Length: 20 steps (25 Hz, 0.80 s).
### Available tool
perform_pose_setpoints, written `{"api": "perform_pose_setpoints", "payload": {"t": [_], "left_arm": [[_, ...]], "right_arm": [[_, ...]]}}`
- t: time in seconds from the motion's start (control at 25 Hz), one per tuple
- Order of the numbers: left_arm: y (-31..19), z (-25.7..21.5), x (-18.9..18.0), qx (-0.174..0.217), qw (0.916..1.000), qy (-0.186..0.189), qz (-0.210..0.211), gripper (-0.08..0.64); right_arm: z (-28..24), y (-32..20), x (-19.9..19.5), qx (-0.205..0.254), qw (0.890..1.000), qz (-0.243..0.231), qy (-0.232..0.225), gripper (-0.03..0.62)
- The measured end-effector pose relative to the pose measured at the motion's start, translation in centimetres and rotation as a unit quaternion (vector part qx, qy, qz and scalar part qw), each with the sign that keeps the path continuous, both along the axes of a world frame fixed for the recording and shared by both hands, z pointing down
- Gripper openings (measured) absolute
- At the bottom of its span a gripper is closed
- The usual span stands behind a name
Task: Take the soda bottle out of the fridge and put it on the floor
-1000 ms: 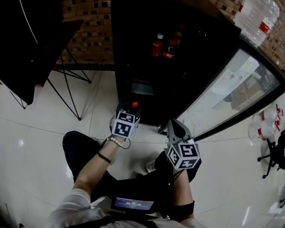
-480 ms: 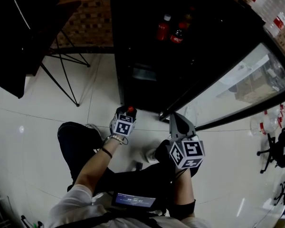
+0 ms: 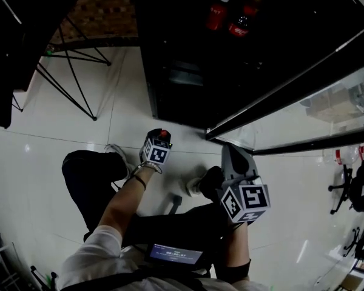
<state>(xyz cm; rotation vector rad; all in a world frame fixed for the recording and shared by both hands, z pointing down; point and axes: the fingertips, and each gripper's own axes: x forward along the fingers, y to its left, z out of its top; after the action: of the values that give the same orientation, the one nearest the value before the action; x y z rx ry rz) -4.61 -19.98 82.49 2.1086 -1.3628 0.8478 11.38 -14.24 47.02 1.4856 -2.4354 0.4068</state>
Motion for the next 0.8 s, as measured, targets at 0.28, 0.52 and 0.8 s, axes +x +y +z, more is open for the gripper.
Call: {"api": "perform_pose_setpoints", "payload": {"t": [0.28,0.52,0.8], "left_arm": [[-0.6,5.7,0.1,-0.028,0.9996,-0.006,0.001,0.153],[-0.4,10.1,0.4,-0.045,0.9988,-0.014,0.014,0.155],[-0.6,14.1,0.2,-0.068,0.9975,-0.019,0.01,0.155]], "right_arm": [[1.2,-0.5,0.2,-0.019,1.0,0.001,0.009,-0.006],[2.0,-0.9,0.2,-0.031,0.999,0.001,0.018,-0.006],[2.8,-1.3,0.3,-0.046,0.999,-0.001,0.017,-0.006]]}}
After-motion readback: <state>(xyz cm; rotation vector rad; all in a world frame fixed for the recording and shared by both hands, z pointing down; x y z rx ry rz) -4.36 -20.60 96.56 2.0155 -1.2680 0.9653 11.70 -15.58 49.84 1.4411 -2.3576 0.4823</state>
